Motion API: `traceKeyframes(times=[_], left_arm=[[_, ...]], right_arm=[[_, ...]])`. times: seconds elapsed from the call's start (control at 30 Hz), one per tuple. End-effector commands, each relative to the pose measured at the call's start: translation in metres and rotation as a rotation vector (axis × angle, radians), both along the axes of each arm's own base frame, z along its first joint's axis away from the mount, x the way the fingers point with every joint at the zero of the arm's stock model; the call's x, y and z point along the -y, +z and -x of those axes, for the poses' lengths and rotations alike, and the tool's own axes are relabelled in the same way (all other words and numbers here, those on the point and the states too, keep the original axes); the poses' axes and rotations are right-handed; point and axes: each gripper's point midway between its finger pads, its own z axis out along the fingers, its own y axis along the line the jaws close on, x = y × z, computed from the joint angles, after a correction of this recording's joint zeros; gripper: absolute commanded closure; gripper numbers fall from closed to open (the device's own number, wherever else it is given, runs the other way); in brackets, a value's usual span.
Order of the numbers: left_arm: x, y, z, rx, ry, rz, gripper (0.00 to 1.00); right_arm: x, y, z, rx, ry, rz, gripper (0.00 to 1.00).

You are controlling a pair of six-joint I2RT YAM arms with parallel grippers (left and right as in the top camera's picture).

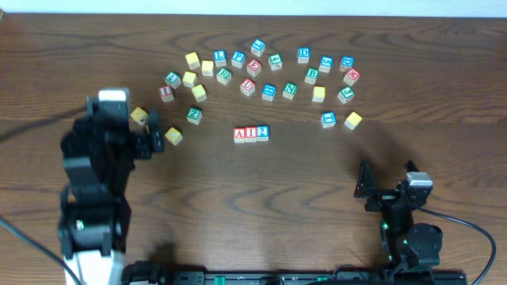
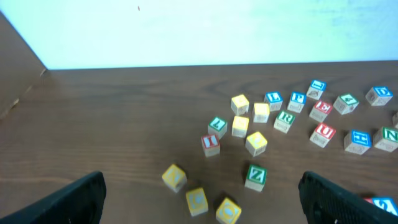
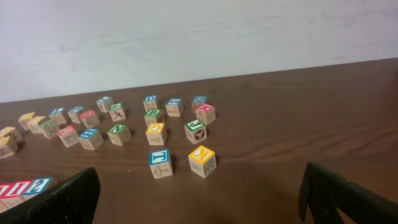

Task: Spell out AI2

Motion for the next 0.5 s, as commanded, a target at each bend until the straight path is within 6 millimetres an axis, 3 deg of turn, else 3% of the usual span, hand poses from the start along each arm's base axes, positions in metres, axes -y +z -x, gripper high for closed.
traceKeyframes(times=[0.0, 0.2, 0.47], left_arm=[[-0.001, -0.026, 0.02, 0.051, 0.025, 0.016, 0.02], [0.001, -0.06, 0.044, 0.141, 0.024, 0.009, 0.02], [0.001, -0.093, 0.057, 0.258, 0.023, 0.002, 0.02]], right_arm=[[0.001, 0.0, 0.0, 0.003, -0.005, 0.014, 0.01], [0.001, 0.0, 0.0, 0.003, -0.005, 0.014, 0.01], [0.001, 0.0, 0.0, 0.003, -0.005, 0.014, 0.01]])
